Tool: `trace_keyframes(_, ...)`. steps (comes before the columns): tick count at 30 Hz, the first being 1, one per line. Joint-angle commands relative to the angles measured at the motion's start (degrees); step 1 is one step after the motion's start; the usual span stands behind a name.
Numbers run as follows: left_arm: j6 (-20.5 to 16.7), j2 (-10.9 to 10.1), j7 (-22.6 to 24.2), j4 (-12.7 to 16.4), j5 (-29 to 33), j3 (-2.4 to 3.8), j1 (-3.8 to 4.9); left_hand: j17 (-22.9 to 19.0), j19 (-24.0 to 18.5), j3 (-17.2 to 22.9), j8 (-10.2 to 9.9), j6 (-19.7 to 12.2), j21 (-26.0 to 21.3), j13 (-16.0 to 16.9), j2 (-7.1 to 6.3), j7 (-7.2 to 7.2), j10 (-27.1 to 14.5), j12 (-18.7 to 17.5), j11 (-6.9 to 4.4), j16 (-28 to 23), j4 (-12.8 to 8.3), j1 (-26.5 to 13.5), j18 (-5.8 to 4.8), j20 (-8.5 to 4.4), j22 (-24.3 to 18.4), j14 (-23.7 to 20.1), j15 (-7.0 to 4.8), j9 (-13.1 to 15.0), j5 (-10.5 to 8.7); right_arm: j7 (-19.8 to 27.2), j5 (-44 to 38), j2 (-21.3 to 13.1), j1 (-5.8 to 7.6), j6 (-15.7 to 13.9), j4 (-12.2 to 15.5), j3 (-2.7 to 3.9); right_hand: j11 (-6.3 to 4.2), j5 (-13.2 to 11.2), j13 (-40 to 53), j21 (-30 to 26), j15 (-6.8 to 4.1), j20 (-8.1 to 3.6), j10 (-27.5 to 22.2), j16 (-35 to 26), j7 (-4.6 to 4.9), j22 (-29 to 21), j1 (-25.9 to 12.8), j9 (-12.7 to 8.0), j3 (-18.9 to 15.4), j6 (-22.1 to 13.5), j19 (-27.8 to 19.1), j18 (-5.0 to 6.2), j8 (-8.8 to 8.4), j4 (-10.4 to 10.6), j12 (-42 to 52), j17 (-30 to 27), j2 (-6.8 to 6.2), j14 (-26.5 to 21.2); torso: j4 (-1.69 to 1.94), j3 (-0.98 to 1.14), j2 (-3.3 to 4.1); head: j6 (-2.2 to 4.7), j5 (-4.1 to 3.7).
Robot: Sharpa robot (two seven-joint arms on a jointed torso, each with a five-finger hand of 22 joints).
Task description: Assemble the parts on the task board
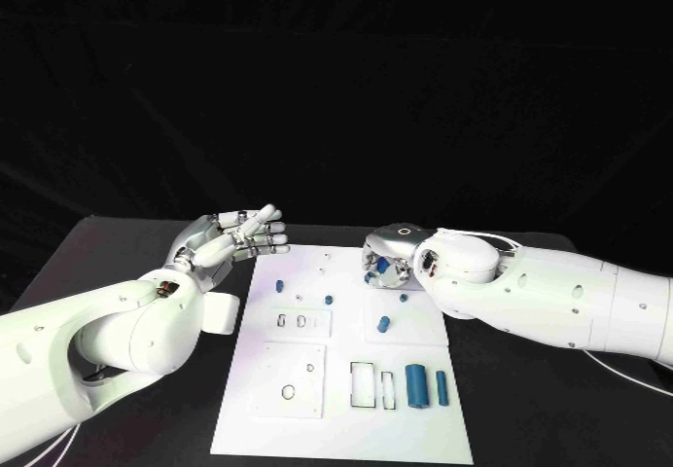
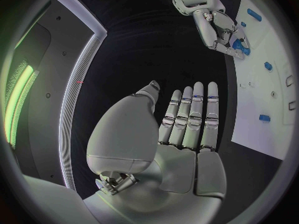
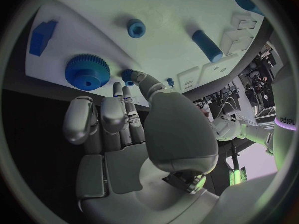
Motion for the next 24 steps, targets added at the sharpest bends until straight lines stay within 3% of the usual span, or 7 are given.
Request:
trace_keyframes(1,1.1,0.0,0.2,0.1,-0.4,0.06,0.16,0.0,0.3,-0.4,-0.3,0.3,0.3,-0.1,0.27,0.02,0.3,-0.3,0.16,-0.3,0.0,0.5,0.60,-0.26,0.1,0.3,0.11,-0.1,0.06,-0.3,-1.1,0.1,-0.07,1.7,0.2,-0.01,-0.10,0.3,0.1,1.2,0.18,-0.02,-0.3,1.6,0.14,1.6,0.6,0.2,0.2,0.5,0.7,-1.17,-0.18,0.4,0.3,1.5,0.11,2.0,0.02,0.00,0.18,-0.18,-0.03)
trace_keyframes(14,0.9,-0.1,0.3,0.0,-0.4,0.06,0.20,0.1,0.3,-0.4,-0.4,0.4,0.5,-0.1,0.37,0.05,0.3,-0.4,0.19,-0.4,0.1,0.4,0.59,-0.28,0.1,0.3,0.14,-0.1,0.06,-0.1,-0.6,0.1,-0.12,2.0,0.5,-0.01,-0.55,0.3,0.0,5.1,-0.17,-0.13,1.8,6.6,-0.33,7.4,1.6,0.8,2.5,2.4,3.1,-2.11,0.53,0.8,1.0,6.5,0.98,2.5,0.20,-0.06,0.53,0.09,-0.18)
trace_keyframes(24,1.0,-0.1,0.0,-0.1,-0.3,0.06,0.22,0.1,0.3,-0.4,-0.4,0.4,0.5,-0.1,0.47,0.06,0.3,-0.5,0.20,-0.4,0.1,0.5,0.58,-0.28,0.2,0.3,0.14,-0.1,0.06,-0.5,-0.6,0.3,-0.12,1.0,0.0,-0.01,-1.13,-3.5,-0.7,7.2,-0.63,-0.60,3.9,9.2,-0.88,10.6,3.9,2.0,6.9,4.0,4.2,-2.60,1.31,-0.1,0.4,8.8,2.31,2.5,0.25,-0.08,0.72,0.22,-0.27)
